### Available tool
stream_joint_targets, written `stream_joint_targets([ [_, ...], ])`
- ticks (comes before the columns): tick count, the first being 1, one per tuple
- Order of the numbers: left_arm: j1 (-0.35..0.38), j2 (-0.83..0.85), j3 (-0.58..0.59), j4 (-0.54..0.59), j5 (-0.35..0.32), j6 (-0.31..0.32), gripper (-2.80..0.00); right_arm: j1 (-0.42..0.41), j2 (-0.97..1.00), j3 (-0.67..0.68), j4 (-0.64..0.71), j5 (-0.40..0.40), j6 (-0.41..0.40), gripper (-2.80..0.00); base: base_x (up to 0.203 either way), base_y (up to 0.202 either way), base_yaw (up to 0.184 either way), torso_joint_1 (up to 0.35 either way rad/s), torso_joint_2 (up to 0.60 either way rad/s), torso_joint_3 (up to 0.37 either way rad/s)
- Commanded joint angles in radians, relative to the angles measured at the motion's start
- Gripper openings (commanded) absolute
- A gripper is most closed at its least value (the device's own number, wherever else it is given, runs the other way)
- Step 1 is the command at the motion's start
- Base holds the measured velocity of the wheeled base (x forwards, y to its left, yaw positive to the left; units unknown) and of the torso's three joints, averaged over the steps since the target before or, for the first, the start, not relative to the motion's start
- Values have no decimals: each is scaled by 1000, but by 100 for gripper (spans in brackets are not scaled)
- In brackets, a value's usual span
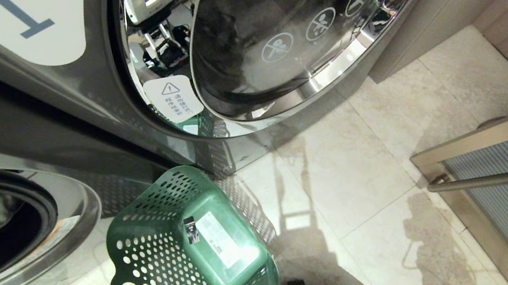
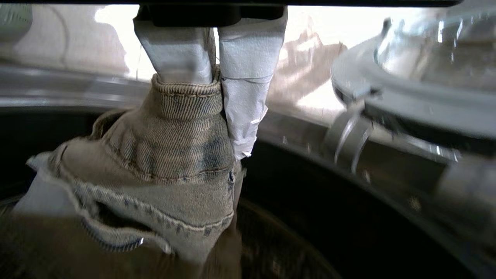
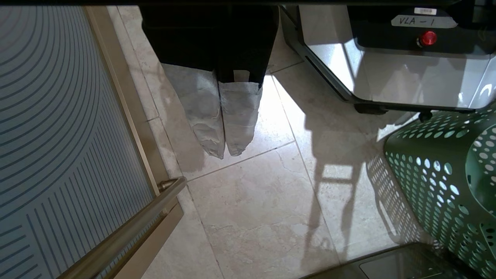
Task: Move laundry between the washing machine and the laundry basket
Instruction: Pick a cloth and place it into the basket
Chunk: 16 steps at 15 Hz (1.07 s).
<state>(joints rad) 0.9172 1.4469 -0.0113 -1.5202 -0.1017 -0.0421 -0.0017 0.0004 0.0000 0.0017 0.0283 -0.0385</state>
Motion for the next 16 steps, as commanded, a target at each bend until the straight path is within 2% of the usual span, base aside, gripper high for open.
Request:
stream_joint_targets([
  [1, 1, -103, -13, -10, -17, 1, -280, 0, 0, 0, 0, 1, 0, -280, 0, 0, 0, 0, 0, 0],
  [4, 4, -186, 11, 0, -37, 1, -280, 0, 0, 0, 0, 1, 0, -280, 0, 0, 0, 0, 0, 0],
  [7, 43, -244, 13, 25, -35, 4, -280, 0, 0, 0, 0, 1, -1, -280, 0, 0, 0, 0, 0, 0],
  [13, 200, -331, 8, 46, -31, 21, -280, 0, 0, 0, 0, 1, -1, -280, 0, 0, 0, 0, 0, 0],
  [16, 243, -399, 1, 46, -29, 21, -280, 0, 0, 0, 0, 1, -1, -280, 0, 0, 0, 0, 0, 0],
])
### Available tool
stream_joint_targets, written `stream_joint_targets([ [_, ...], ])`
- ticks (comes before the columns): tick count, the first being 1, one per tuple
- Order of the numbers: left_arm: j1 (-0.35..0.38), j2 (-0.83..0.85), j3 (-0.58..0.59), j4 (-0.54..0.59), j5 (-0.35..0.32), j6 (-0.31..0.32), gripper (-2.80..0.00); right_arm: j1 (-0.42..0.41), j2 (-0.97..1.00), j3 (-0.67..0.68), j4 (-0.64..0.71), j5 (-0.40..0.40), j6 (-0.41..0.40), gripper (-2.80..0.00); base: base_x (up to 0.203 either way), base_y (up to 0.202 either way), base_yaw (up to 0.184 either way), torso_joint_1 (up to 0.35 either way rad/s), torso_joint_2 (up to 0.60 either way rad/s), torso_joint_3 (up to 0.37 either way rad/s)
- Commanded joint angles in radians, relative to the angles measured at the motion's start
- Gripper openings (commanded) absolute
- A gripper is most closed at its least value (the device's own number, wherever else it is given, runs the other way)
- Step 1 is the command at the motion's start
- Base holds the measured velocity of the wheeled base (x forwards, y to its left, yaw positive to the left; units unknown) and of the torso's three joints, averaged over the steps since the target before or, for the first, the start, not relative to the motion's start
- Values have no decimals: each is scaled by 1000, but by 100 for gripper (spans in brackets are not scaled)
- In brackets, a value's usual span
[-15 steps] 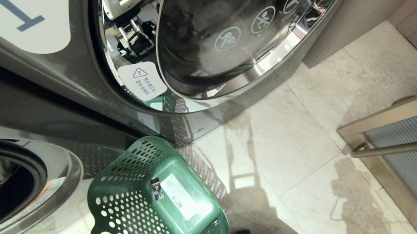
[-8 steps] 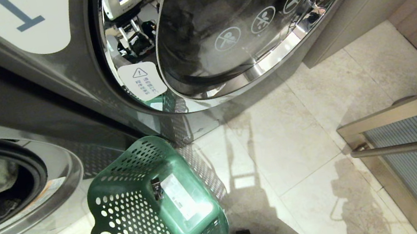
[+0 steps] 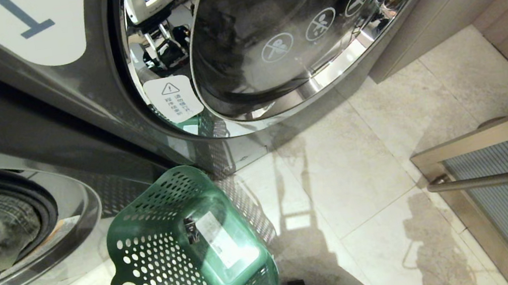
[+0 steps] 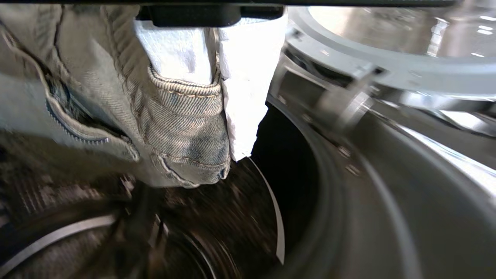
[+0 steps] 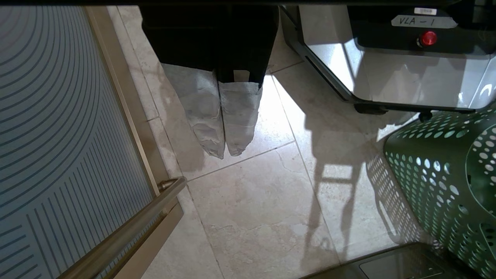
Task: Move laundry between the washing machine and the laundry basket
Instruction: Pick a cloth and place it into the basket
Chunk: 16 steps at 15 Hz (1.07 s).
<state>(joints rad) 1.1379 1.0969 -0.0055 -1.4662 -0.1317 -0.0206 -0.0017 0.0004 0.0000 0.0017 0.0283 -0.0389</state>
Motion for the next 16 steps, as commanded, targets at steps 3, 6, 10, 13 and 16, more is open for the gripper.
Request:
stream_joint_targets([
  [3, 40, -118, -28, -8, 12, 1, -280, 0, 0, 0, 0, 1, -1, -280, 0, 0, 0, 0, 0, 0],
  [6, 46, -196, -42, 34, 41, 1, -280, 0, 1, 0, 0, 1, 0, -280, 0, 0, 0, 0, 0, 0],
  [10, 46, -268, -112, 169, 103, -2, -280, 0, 0, 0, 0, 1, -1, -280, 0, 0, 0, 0, 0, 0],
  [13, 46, -283, -164, 290, 125, -2, -280, 0, 0, 0, 0, 1, 1, -280, 0, 0, 0, 0, 0, 0],
  [16, 41, -296, -156, 407, 83, -4, -280, 0, 0, 0, 0, 1, -1, -280, 0, 0, 0, 0, 0, 0],
])
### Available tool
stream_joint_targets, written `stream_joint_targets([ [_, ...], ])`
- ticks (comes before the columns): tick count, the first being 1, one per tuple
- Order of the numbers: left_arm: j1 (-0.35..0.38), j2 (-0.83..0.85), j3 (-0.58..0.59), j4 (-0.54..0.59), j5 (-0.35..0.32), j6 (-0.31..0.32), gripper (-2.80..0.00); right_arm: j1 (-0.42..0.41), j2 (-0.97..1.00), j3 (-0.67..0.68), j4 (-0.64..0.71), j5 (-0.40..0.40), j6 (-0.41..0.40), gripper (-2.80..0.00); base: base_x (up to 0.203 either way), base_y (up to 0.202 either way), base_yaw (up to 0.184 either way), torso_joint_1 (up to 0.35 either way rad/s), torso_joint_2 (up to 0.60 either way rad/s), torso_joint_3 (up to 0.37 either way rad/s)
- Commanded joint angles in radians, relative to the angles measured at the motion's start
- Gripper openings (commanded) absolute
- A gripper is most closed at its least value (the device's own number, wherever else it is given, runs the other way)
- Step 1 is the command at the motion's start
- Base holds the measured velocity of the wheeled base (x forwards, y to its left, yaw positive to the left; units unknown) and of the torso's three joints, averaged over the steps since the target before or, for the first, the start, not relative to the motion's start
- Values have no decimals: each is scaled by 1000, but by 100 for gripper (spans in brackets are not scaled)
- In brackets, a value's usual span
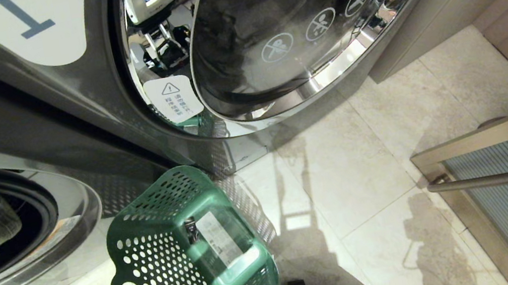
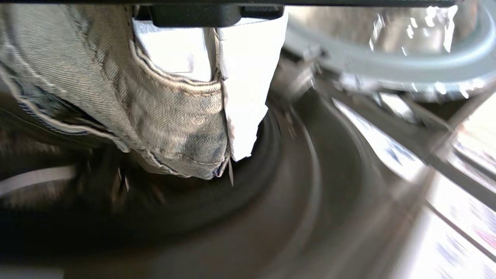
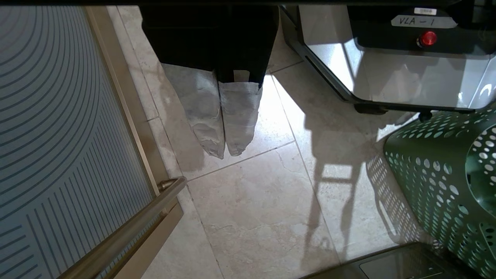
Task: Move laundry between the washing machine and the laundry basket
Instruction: Pick a cloth and place it into the basket
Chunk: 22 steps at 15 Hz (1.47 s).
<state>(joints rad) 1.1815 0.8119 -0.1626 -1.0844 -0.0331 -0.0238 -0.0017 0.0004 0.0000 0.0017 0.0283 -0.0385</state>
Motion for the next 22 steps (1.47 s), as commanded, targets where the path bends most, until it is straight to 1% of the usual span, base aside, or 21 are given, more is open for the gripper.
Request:
stream_joint_targets([
  [1, -3, -11, -3, 74, -70, -1, -280, 0, 0, 0, 0, 1, -1, -280, 0, 0, 0, 0, 0, 0],
  [2, -4, -13, -4, 101, -131, -1, -280, 0, 0, 0, 0, 1, -1, -280, 0, 0, 0, 0, 0, 0],
  [3, -7, -16, 2, 113, -205, -7, -280, 0, 0, 0, 0, 1, -1, -280, 0, 0, 0, 0, 0, 0],
  [5, -9, -12, 12, 120, -346, -43, -280, 0, 0, 0, 0, 1, -1, -280, 0, 0, 0, 0, 0, 0],
  [6, -10, -4, 17, 123, -405, -54, -280, 0, 0, 0, 0, 1, 0, -280, 0, 0, 0, 0, 0, 0],
  [9, -11, 24, 22, 189, -531, -72, -280, 0, 0, 0, 0, 1, -1, -280, 0, 0, 0, 0, 0, 0],
  [10, -13, 31, 24, 200, -591, -73, -280, 0, 1, 0, 0, 1, 0, -280, 0, 0, 0, 0, 0, 0],
  [11, -13, 42, 24, 207, -665, -74, -280, 0, 1, 0, 0, 1, -1, -280, 0, 0, 0, 0, 0, 0],
  [12, -14, 51, 22, 209, -718, -74, -280, 0, 0, 0, 0, 1, -1, -280, 0, 0, 0, 0, 0, 0],
  [13, -18, 54, 22, 210, -757, -74, -280, 0, 0, 0, 0, 1, -1, -280, 0, 0, 0, 0, 0, 0],
  [14, -28, 55, 20, 210, -781, -74, -280, 0, 0, 0, 0, 1, 0, -280, 0, 0, 0, 0, 0, 0],
  [17, -73, 59, 15, 207, -809, -69, -280, 0, 0, 0, 0, 1, -1, -280, 0, 0, 0, 0, 0, 0],
  [22, -214, 32, 9, 202, -797, -69, -280, 0, 1, 0, 0, 1, -1, -280, 0, 0, 0, 0, 0, 0],
])
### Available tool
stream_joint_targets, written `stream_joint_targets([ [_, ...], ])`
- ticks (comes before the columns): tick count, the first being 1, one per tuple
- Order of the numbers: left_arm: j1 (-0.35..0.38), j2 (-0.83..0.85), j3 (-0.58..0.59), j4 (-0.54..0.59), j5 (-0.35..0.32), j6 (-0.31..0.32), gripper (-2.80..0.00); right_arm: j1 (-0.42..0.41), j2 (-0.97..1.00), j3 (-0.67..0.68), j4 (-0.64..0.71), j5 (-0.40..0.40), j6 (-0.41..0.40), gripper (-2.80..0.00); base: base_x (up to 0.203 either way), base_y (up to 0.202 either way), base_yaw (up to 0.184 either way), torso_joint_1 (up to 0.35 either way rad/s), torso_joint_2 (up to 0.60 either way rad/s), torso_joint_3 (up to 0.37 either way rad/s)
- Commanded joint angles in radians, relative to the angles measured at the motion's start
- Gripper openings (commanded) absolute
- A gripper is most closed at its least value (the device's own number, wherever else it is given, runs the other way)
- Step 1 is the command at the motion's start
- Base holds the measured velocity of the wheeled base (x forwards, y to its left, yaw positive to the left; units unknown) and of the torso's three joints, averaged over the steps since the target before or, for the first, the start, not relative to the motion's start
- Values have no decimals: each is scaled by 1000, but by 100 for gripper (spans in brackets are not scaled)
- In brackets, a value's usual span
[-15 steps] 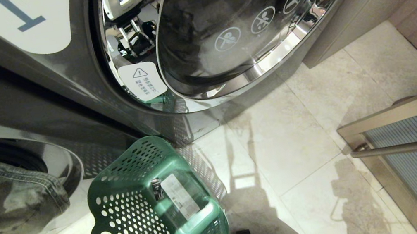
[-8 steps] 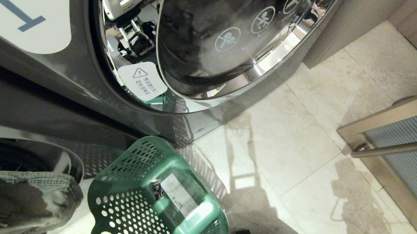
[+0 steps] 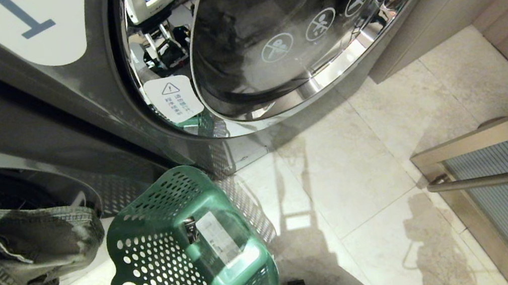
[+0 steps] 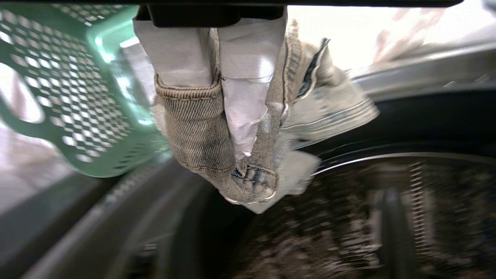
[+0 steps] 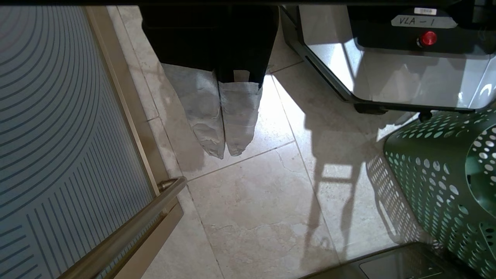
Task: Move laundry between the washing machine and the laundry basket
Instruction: Pick a cloth and place it into the basket
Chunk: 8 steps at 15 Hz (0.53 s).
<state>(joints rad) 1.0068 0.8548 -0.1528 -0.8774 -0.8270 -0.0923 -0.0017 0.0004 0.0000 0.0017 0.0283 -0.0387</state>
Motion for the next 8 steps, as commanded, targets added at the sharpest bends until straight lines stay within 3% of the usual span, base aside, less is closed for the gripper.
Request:
stream_joint_targets([
  [1, -69, -13, -1, -6, -1, 2, -280, 0, 0, 0, 0, 1, -1, -280, 0, 0, 0, 0, 0, 0],
  [4, -215, -17, -2, -9, 38, 3, -280, 0, 0, 0, 0, 1, -1, -280, 0, 0, 0, 0, 0, 0],
  [8, -474, -47, 15, -6, 186, 4, -280, 0, 0, 0, 0, 1, 0, -280, 0, 0, 0, 0, 0, 0],
])
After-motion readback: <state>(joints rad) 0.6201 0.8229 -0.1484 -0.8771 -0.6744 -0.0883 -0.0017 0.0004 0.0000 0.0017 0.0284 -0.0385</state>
